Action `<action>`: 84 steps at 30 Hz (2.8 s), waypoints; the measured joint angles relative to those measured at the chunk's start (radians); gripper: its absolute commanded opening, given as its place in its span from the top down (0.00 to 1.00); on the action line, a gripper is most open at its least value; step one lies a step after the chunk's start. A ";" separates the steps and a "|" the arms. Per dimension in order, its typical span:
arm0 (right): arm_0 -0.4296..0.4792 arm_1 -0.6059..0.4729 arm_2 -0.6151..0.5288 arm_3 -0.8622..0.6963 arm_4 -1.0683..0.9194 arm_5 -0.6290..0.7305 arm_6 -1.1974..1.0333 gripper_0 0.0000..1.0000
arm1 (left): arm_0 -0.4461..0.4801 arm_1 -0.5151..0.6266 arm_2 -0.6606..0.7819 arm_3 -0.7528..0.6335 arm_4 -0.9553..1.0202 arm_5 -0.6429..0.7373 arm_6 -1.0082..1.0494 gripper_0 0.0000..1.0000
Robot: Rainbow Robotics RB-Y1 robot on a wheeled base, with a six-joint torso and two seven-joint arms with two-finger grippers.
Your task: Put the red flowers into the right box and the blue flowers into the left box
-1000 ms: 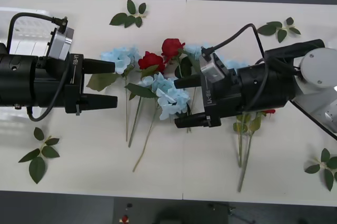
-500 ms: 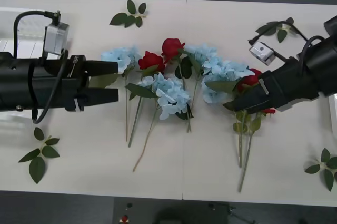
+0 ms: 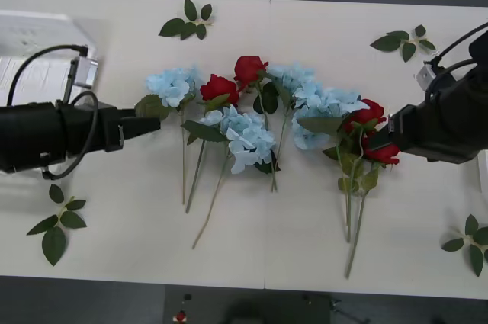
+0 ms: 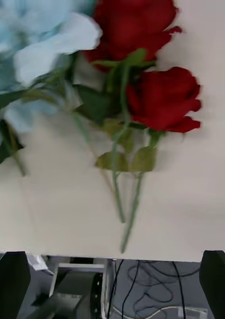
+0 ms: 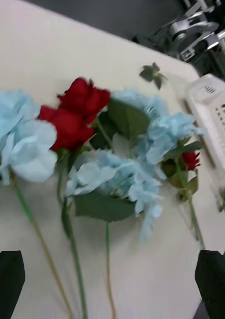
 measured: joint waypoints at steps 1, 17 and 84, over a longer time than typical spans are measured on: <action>0.000 0.007 0.005 0.035 0.023 -0.005 -0.009 0.00 | -0.025 0.000 -0.035 0.031 -0.007 0.000 0.000 0.00; 0.000 0.029 0.184 0.259 0.375 -0.181 -0.011 0.00 | -0.347 -0.131 -0.235 0.441 -0.213 0.179 0.129 0.00; 0.136 0.108 0.184 0.278 0.435 -0.404 0.182 0.00 | -0.304 -0.819 0.139 0.536 -1.927 0.512 0.877 1.00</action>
